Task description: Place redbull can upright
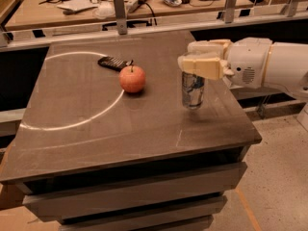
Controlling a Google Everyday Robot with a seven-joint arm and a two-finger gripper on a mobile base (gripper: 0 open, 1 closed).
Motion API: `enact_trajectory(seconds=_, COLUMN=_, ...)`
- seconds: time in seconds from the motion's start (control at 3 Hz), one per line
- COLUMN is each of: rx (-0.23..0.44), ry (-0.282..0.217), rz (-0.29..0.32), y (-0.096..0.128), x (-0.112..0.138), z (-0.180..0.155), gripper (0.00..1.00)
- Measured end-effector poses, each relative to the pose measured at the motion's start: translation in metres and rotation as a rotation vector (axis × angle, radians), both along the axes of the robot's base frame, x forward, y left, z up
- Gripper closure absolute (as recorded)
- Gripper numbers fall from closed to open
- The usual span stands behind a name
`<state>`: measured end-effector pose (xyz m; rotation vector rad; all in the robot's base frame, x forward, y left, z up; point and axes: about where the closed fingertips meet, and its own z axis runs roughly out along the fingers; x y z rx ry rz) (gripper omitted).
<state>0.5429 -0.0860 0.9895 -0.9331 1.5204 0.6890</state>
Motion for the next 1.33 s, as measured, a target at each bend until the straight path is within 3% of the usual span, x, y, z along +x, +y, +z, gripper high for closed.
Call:
enact_trajectory(seconds=0.67, rx=-0.019, ry=0.016, rz=-0.088, y=0.003, x=-0.013, z=-0.026, gripper=0.98)
enact_trajectory(seconds=1.33, rx=0.002, ry=0.043, rz=-0.203, y=-0.009, x=-0.019, z=-0.037, gripper=0.52)
